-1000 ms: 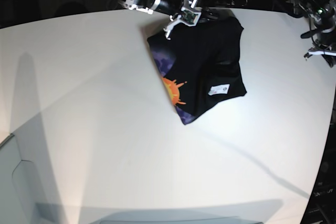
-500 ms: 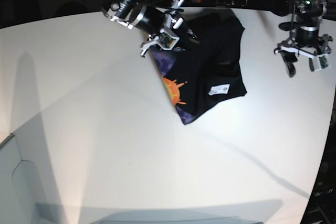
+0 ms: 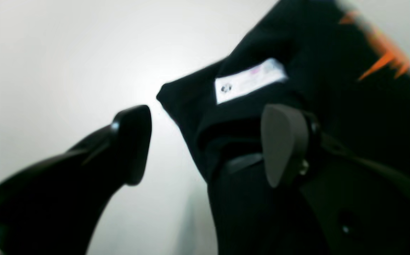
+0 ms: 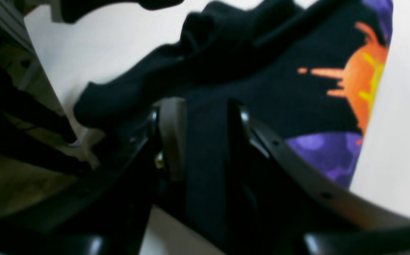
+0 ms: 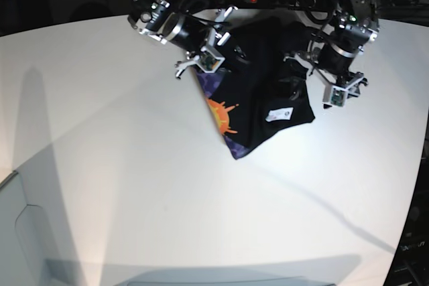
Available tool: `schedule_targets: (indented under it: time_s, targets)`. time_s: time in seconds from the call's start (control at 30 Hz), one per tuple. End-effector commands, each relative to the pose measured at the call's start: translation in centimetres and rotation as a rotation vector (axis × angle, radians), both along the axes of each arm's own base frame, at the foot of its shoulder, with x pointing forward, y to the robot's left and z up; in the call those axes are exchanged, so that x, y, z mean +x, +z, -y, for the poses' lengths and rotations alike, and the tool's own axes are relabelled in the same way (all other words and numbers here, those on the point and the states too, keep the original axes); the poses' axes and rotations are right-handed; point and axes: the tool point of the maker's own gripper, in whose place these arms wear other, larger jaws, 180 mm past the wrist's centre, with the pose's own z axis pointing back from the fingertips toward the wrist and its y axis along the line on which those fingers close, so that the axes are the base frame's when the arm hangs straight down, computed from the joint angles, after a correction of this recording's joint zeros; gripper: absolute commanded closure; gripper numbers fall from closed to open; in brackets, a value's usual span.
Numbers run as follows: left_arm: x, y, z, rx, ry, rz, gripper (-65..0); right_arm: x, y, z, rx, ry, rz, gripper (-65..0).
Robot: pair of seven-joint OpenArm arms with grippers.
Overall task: Fold the T-shirt properly
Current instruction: 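Move the left gripper down and grasp the shirt's side edge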
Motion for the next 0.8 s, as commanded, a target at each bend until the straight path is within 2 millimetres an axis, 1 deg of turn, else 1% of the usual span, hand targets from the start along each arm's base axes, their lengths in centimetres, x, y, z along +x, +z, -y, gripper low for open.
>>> schedule_targets:
  time_s: [0.0, 0.1, 0.13, 0.17, 0.27, 0.53, 0.6, 0.63, 0.7, 0.77]
  targets:
    - [1.0, 1.2, 1.2, 0.001, -0.042, 0.052, -46.7, 0.5, 1.4, -0.4, 0.053, -0.009, 0.029, -20.6]
    - [1.6, 0.5, 2.1, 0.073, -0.079, 0.038, -46.7, 0.5, 1.5, -0.4, 0.053, -0.008, 0.030, -20.6]
    - [1.9, 0.5, 2.3, 0.085, -0.086, 0.040, -46.7, 0.8, 1.6, -0.4, 0.053, -0.008, 0.040, -20.6]
    - [2.3, 0.6, 2.6, 0.094, -0.095, 0.047, -46.7, 0.9, 1.7, -0.3, 0.051, -0.008, 0.043, -20.6]
    - [2.8, -0.1, 3.2, 0.097, -0.116, 0.033, -46.7, 1.0, 1.7, -0.3, 0.050, -0.007, 0.044, -20.6]
    - [3.4, 0.3, 3.2, 0.109, -0.132, 0.047, -46.7, 1.0, 1.6, -0.2, 0.047, -0.006, 0.046, -20.6]
    - [3.5, 0.4, 2.3, 0.134, -0.125, 0.047, -46.7, 1.0, 1.6, -0.2, 0.047, -0.006, 0.046, -20.6]
    - [3.7, 0.3, 1.5, 0.151, -0.118, 0.044, -46.7, 1.0, 1.6, -0.2, 0.047, -0.006, 0.046, -20.6]
    - [4.0, -0.1, -0.5, 0.176, -0.086, 0.029, -46.7, 1.2, 1.8, -0.2, 0.047, -0.005, 0.053, -20.6]
    - [4.1, -0.4, -3.1, 0.195, -0.029, 0.013, -46.7, 1.3, 1.8, -0.2, 0.047, -0.005, 0.055, -20.6]
